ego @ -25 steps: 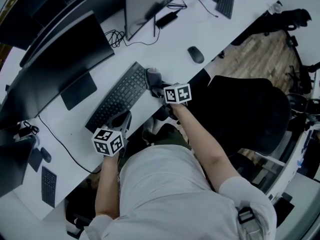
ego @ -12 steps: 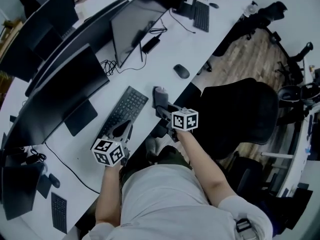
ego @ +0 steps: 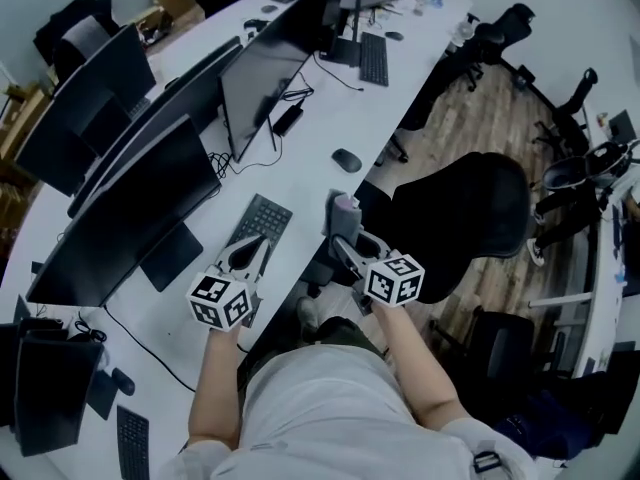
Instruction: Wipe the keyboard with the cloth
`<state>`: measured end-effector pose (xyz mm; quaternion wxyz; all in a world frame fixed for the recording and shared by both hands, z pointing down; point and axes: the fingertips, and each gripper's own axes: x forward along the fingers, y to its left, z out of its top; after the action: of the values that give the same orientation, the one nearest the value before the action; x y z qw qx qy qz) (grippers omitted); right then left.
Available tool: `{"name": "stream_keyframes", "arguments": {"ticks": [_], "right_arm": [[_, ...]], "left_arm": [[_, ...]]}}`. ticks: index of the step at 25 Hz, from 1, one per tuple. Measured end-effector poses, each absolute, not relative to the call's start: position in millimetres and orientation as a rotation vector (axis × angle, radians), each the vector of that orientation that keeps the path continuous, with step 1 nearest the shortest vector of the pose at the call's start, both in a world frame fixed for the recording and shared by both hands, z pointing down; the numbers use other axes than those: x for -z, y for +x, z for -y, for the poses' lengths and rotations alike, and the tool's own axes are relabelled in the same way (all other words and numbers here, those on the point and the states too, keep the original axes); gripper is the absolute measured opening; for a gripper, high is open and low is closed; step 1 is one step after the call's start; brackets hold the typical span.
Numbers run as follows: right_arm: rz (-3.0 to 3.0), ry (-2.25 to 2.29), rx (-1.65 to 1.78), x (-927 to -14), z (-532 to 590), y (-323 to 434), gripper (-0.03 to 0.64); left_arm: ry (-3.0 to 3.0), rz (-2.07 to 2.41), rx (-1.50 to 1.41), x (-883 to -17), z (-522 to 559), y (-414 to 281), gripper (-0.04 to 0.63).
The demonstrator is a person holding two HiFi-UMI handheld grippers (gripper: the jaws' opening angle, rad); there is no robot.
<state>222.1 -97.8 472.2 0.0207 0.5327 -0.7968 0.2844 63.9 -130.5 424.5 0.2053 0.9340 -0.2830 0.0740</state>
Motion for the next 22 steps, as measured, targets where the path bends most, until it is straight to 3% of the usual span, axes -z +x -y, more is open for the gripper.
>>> {"name": "stream_keyframes", "arguments": {"ticks": [12, 22], "right_arm": [[2.536, 1.876, -0.619, -381, 5, 218, 0.146], [2.484, 1.876, -0.352, -363, -39, 195, 0.146]], "left_arm": [[2.855, 0.721, -0.16, -365, 82, 71, 0.002], [2.909, 0.668, -0.16, -349, 50, 60, 0.002]]}}
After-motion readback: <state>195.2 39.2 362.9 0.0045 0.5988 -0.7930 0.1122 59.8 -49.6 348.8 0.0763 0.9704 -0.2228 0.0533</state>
